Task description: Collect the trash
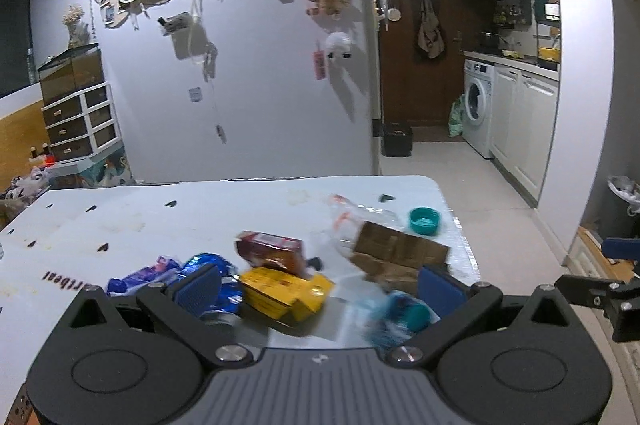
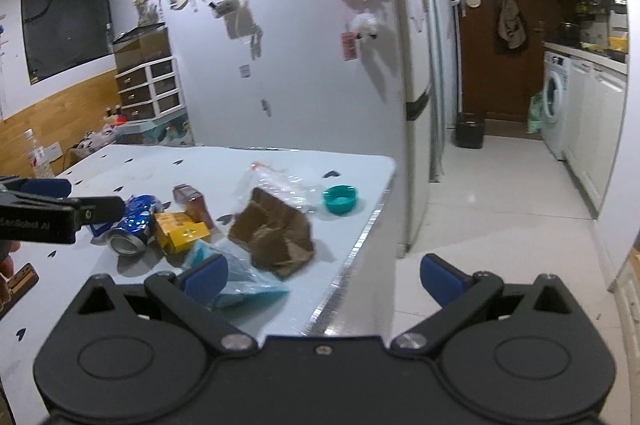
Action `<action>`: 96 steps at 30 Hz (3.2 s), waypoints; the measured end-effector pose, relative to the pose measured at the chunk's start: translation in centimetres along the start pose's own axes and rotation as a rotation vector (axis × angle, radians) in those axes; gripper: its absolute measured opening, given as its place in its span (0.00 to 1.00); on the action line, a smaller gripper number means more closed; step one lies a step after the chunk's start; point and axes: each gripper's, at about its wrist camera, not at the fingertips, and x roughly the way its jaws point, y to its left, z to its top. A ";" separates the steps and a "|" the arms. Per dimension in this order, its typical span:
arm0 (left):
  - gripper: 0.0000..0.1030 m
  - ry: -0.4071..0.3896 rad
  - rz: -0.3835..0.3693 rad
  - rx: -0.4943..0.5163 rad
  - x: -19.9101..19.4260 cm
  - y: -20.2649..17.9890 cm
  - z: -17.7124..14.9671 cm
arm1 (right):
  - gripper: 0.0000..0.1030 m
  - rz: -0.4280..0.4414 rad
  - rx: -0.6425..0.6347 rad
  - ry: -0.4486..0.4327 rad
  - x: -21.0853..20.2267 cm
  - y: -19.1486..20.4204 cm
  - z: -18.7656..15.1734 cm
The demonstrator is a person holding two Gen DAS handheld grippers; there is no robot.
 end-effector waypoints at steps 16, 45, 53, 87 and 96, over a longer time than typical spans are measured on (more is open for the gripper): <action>0.84 0.246 -0.156 -0.277 10.8 4.1 -2.3 | 1.00 0.152 -0.129 -0.018 7.3 4.9 -1.7; 0.11 0.237 -0.156 -0.377 12.1 6.0 -4.0 | 0.52 0.272 -0.300 0.057 10.4 7.3 -2.7; 0.78 0.250 -0.013 -0.422 13.7 5.1 -1.0 | 0.46 0.275 -0.271 0.046 8.8 6.9 -2.2; 0.61 0.280 -0.135 -0.068 7.7 1.4 -4.9 | 0.43 0.298 -0.099 0.089 5.9 4.2 -2.2; 0.62 0.304 -0.189 0.034 4.6 0.1 -7.0 | 0.43 0.324 0.006 0.143 5.0 3.3 -2.2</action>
